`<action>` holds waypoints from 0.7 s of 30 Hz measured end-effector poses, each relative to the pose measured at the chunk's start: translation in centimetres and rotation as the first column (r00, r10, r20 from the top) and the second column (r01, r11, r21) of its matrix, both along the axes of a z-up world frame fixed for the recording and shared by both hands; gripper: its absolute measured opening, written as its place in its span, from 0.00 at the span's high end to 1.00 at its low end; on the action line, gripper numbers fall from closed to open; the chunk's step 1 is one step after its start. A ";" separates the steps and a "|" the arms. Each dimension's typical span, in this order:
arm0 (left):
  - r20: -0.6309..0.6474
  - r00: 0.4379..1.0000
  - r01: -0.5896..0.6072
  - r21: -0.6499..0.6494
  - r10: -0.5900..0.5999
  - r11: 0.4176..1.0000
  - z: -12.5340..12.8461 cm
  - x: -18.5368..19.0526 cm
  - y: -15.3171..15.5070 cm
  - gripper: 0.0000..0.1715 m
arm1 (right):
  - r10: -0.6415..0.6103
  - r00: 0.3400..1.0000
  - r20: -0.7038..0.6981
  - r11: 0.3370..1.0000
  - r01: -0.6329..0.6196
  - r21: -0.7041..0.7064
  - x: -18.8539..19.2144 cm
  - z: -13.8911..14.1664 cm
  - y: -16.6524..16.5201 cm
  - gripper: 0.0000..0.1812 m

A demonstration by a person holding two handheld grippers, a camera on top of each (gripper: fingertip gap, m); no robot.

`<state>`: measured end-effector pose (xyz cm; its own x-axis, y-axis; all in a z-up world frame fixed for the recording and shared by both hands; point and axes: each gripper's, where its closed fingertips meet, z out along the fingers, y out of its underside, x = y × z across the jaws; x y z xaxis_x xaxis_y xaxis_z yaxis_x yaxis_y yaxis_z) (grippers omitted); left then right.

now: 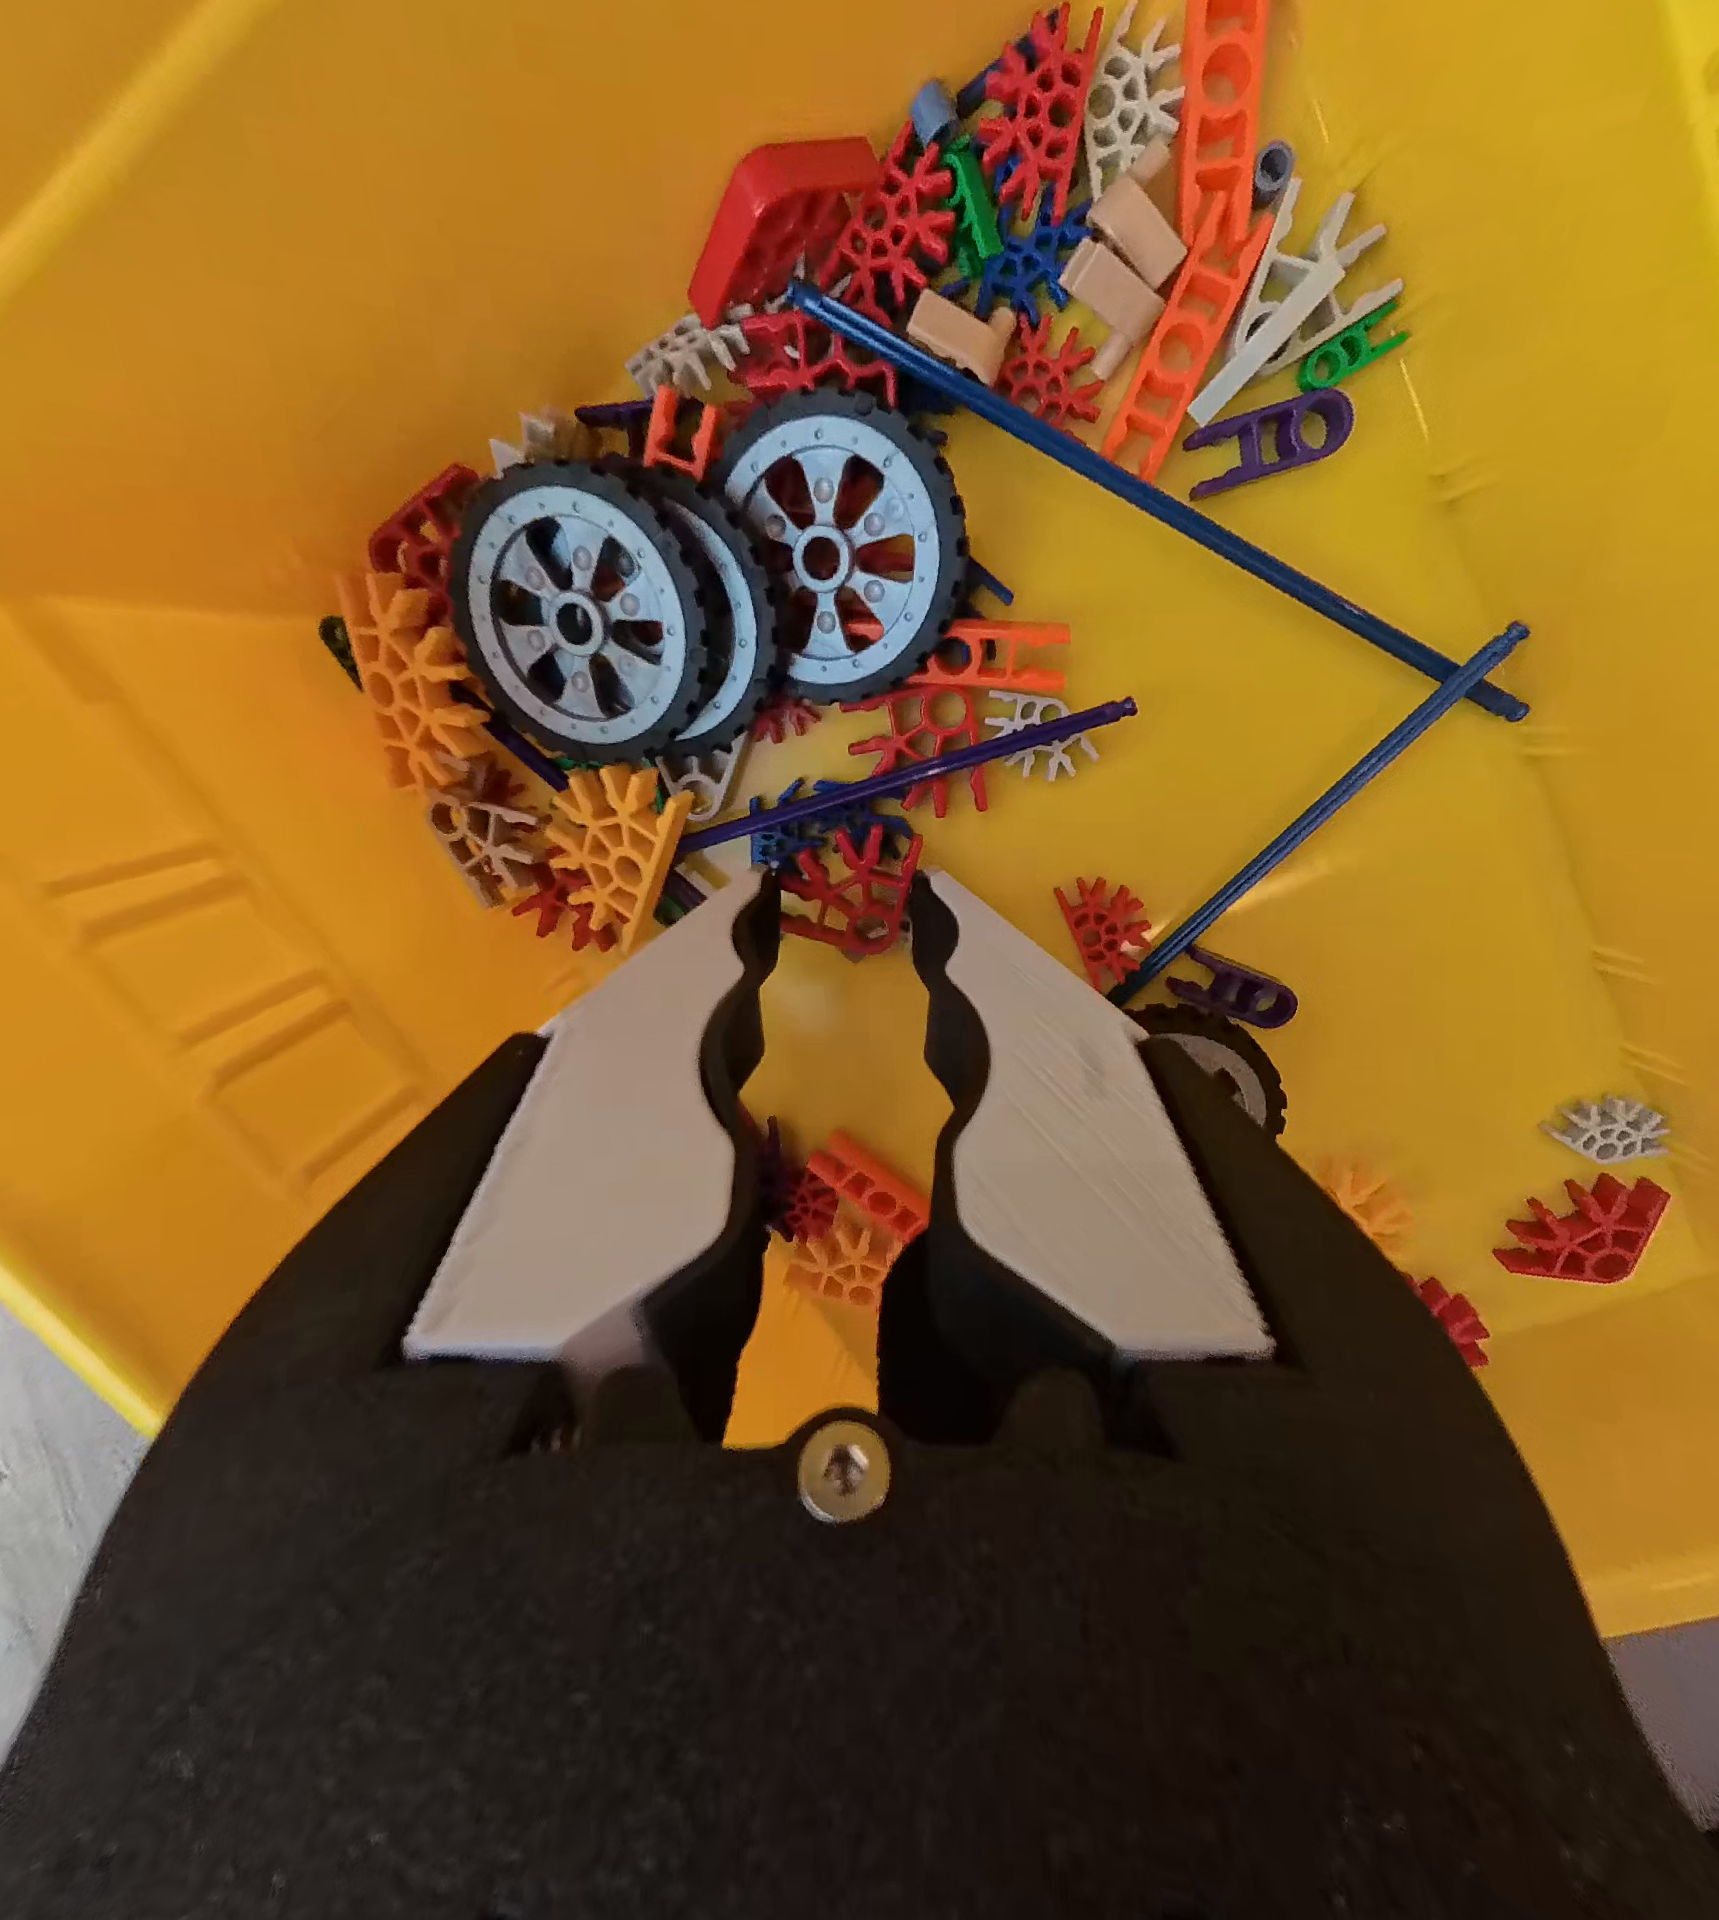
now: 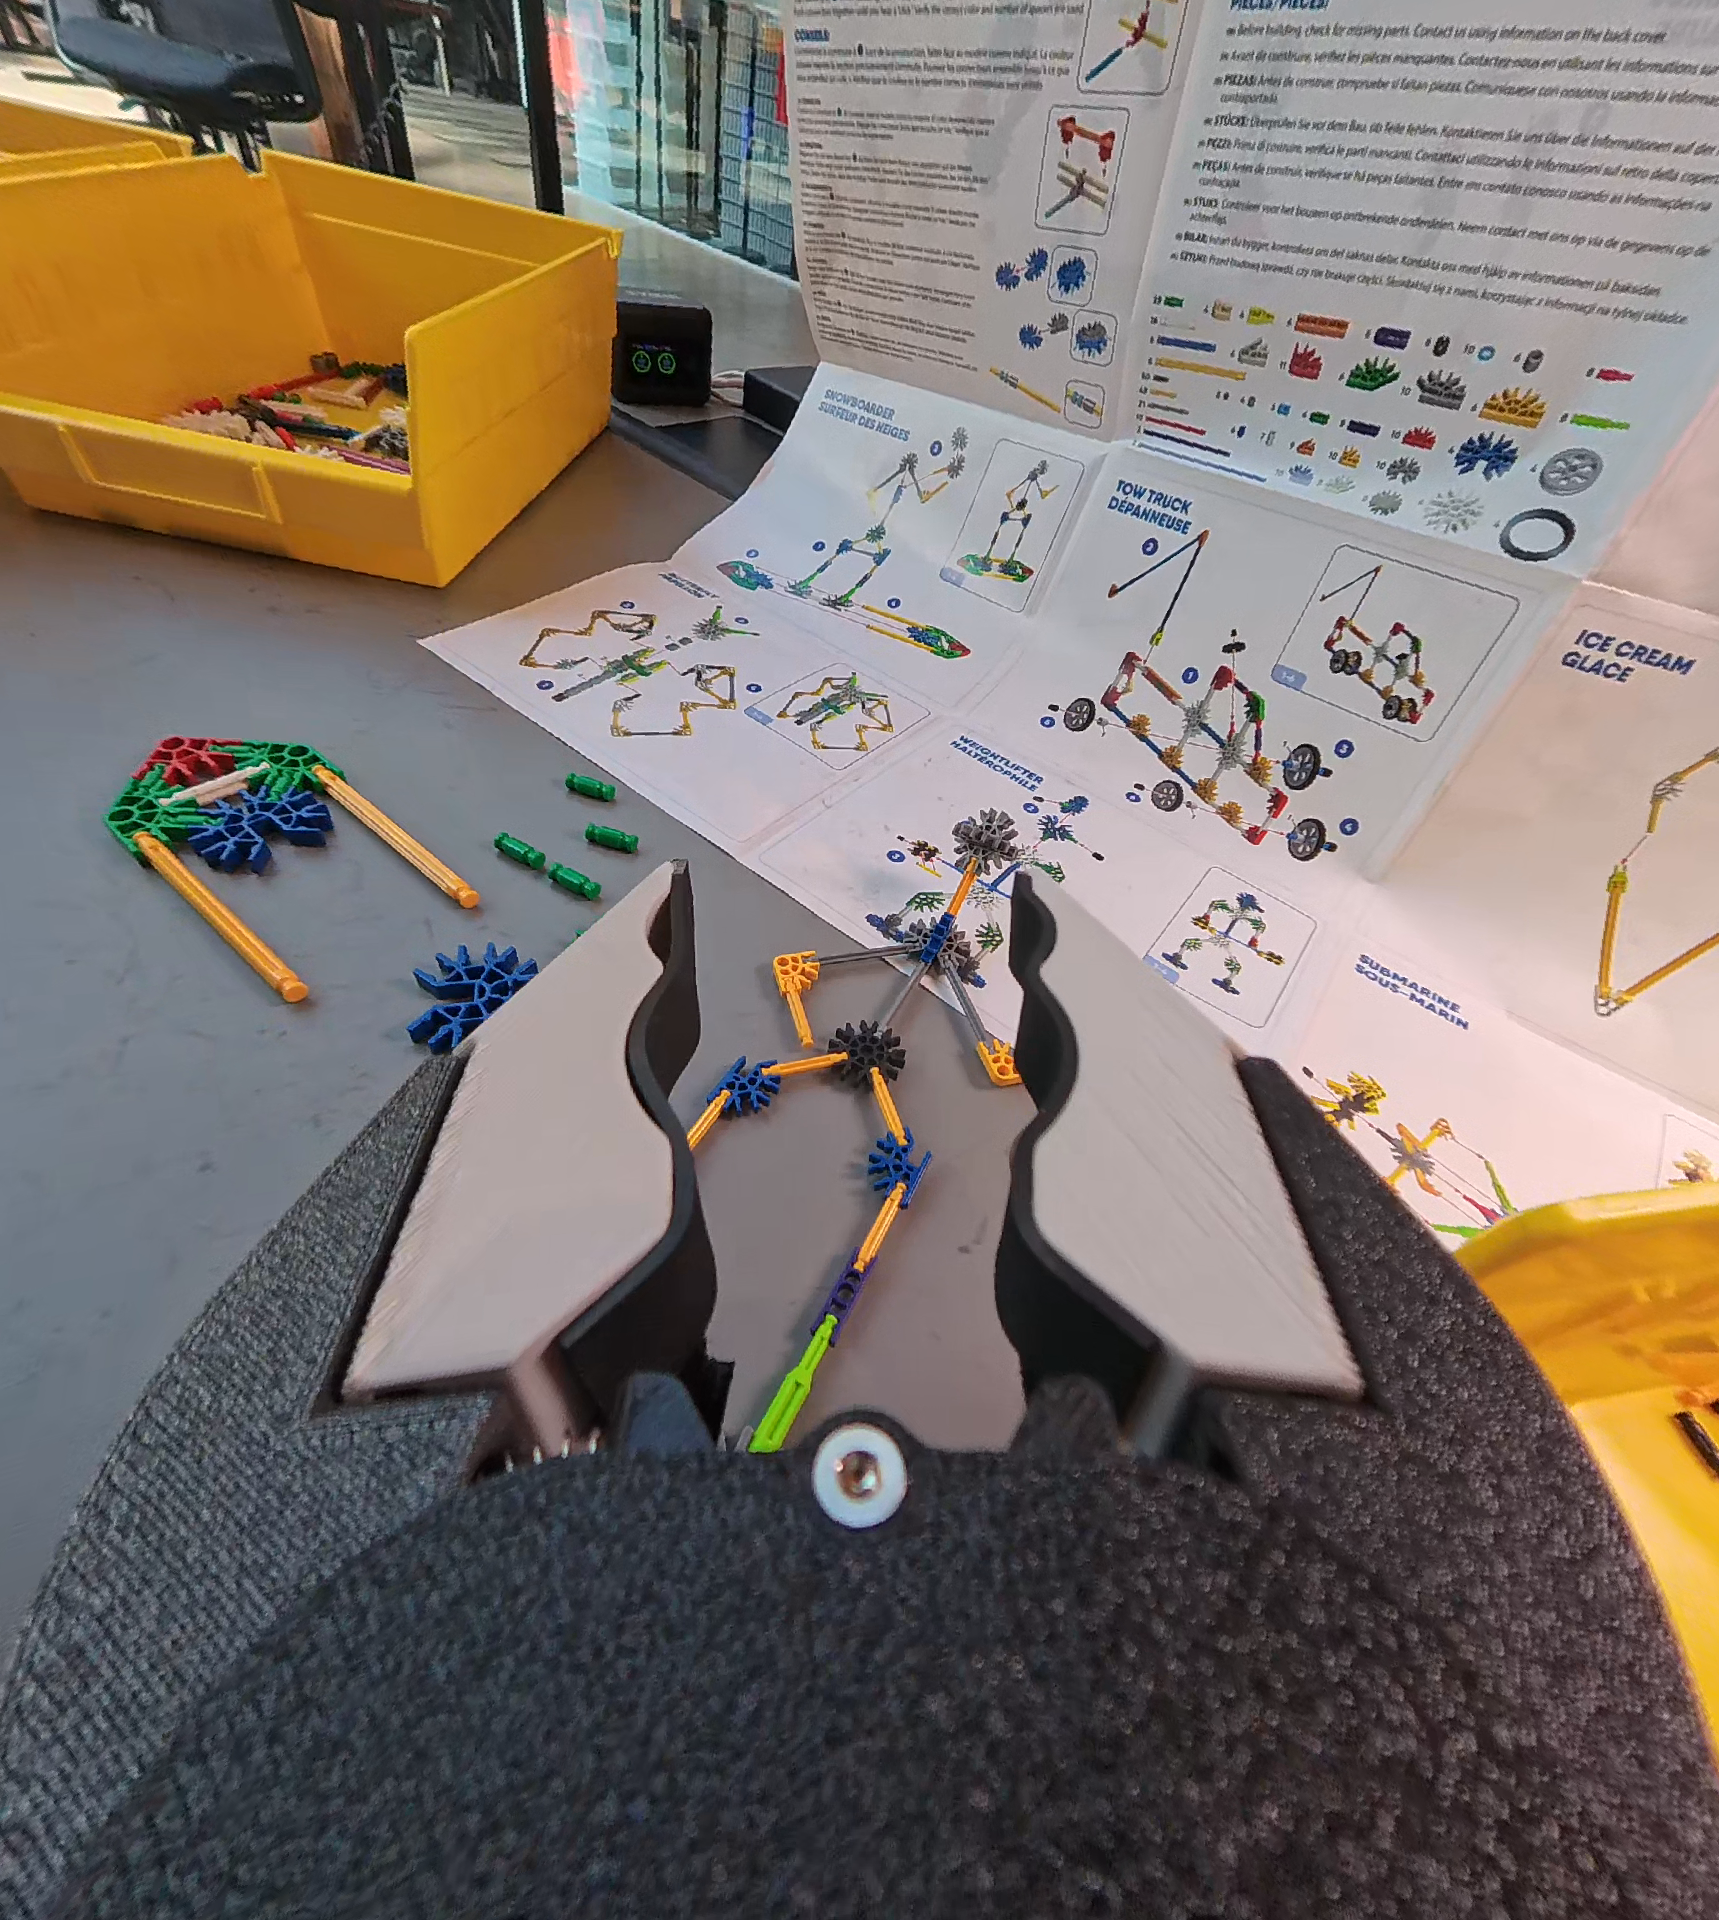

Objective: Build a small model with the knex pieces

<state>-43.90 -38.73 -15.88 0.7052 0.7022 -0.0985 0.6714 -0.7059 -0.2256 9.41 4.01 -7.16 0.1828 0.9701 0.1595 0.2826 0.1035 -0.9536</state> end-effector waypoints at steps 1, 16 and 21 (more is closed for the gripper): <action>-0.014 1.000 0.015 0.000 -0.015 1.000 0.4 0.1 0.1 0.86 | 0.000 1.000 -0.001 1.000 0.000 0.002 0.0 0.1 0.0 0.67; -0.564 0.558 0.785 0.124 -0.608 0.606 18.7 20.9 17.6 0.85 | 0.027 1.000 0.001 1.000 -0.027 -0.007 -0.4 -0.2 -0.8 0.67; -0.562 0.276 0.956 0.247 -0.779 0.161 13.3 39.5 26.2 0.85 | 0.020 1.000 -0.008 1.000 -0.020 -0.006 -0.3 -0.1 -0.7 0.67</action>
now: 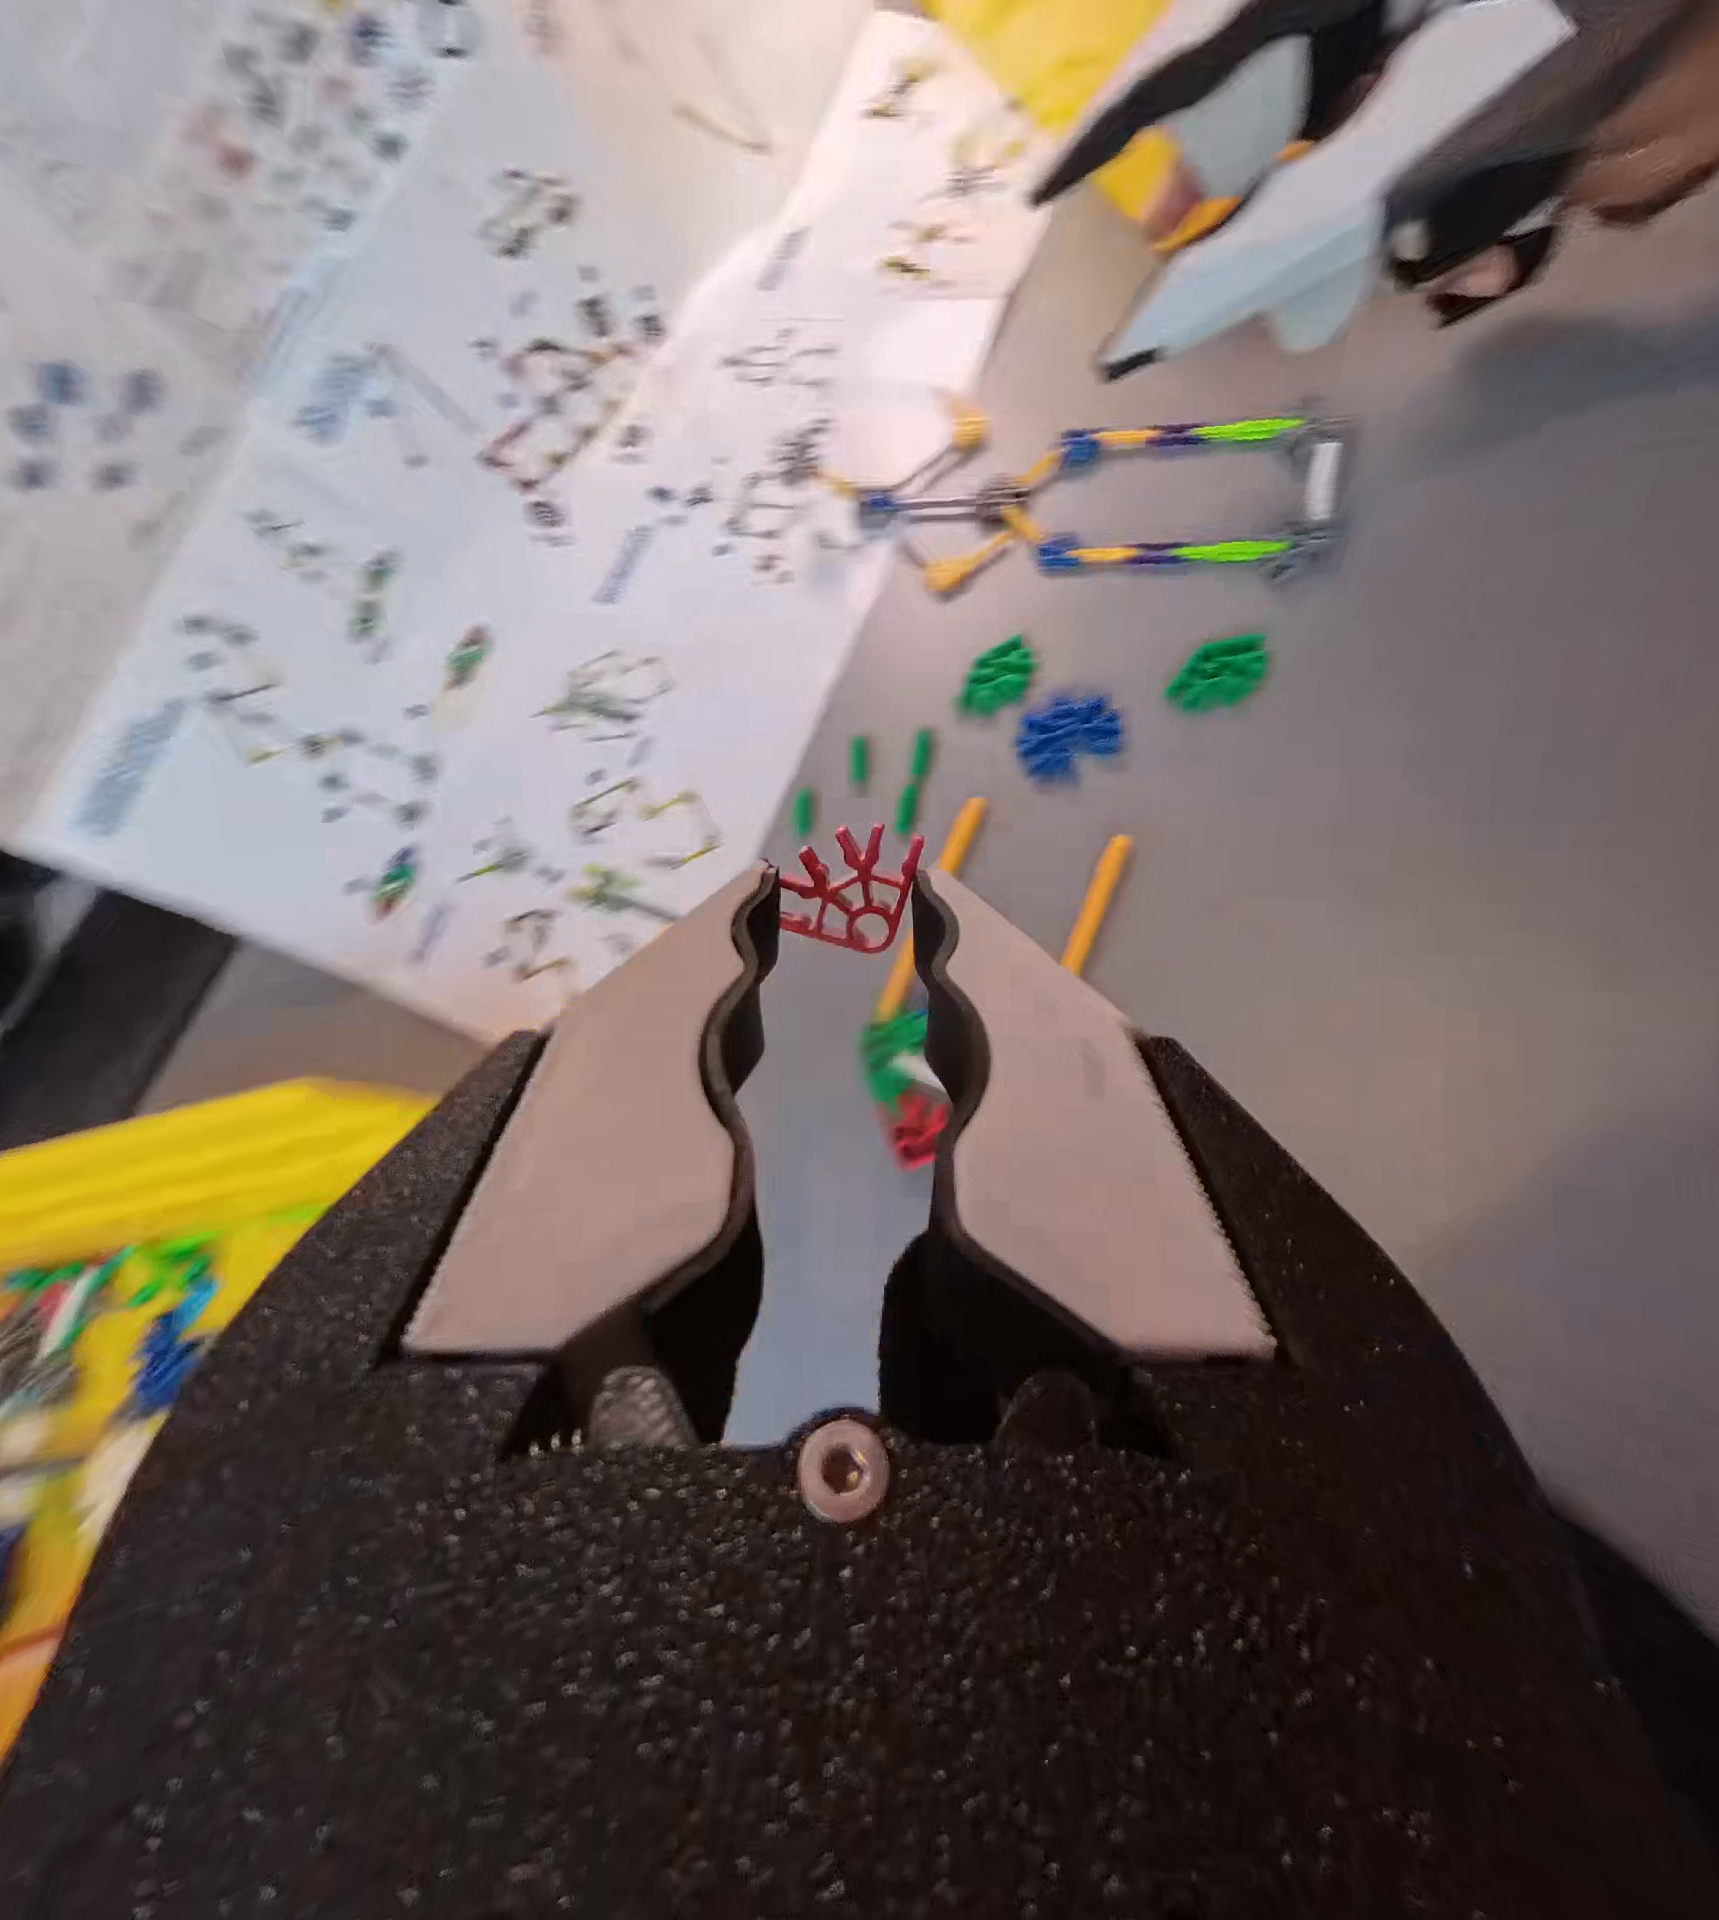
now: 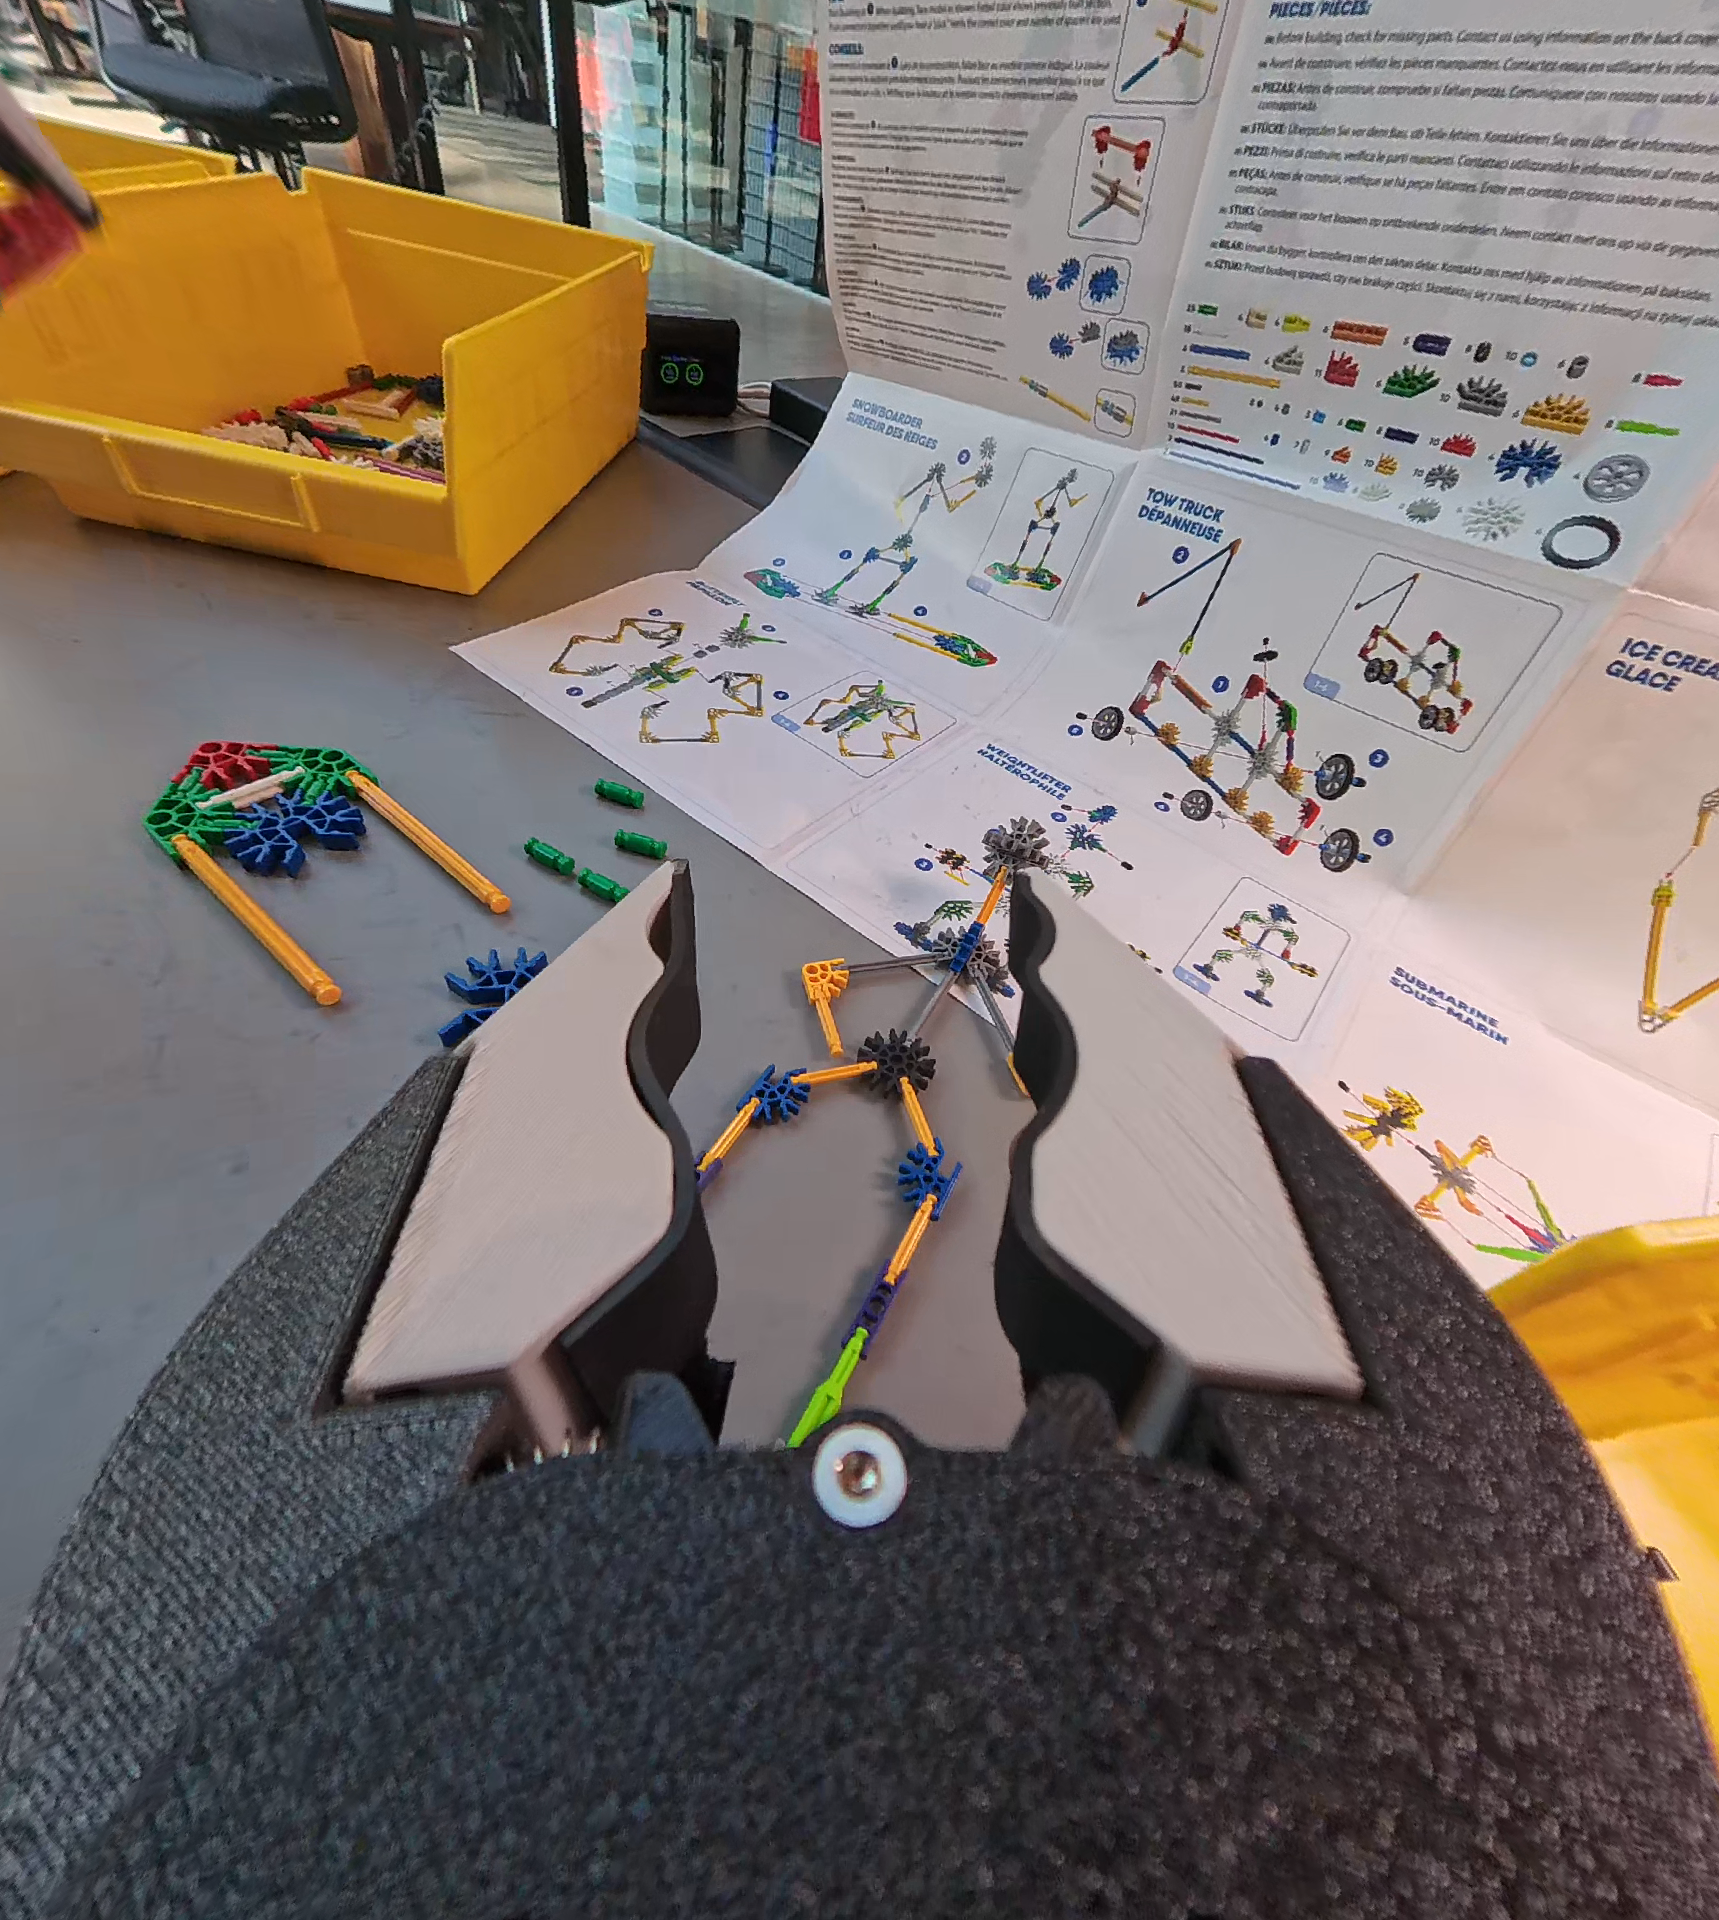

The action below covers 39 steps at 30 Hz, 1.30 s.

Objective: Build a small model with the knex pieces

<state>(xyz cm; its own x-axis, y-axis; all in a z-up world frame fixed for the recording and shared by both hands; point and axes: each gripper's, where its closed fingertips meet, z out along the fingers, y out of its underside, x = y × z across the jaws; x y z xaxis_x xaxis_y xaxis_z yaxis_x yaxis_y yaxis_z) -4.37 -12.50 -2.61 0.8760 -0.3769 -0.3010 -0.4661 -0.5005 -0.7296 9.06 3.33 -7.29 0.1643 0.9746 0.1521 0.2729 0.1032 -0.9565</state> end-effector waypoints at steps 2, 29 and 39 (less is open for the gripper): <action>0.066 0.987 0.147 -0.050 -0.143 0.988 -4.1 5.7 2.0 0.85 | 0.006 1.000 -0.009 1.000 -0.006 -0.013 0.0 0.0 -0.1 0.67; 0.212 0.977 0.044 -0.181 -0.004 0.982 -13.0 0.5 3.2 0.86 | 0.236 0.933 0.272 0.972 -0.232 -0.047 -2.1 -5.4 -5.5 0.72; 0.199 0.979 0.090 -0.241 -0.042 0.966 -13.6 1.7 2.2 0.95 | 0.301 0.887 0.351 0.950 -0.310 -0.032 -5.5 -5.2 -4.8 0.84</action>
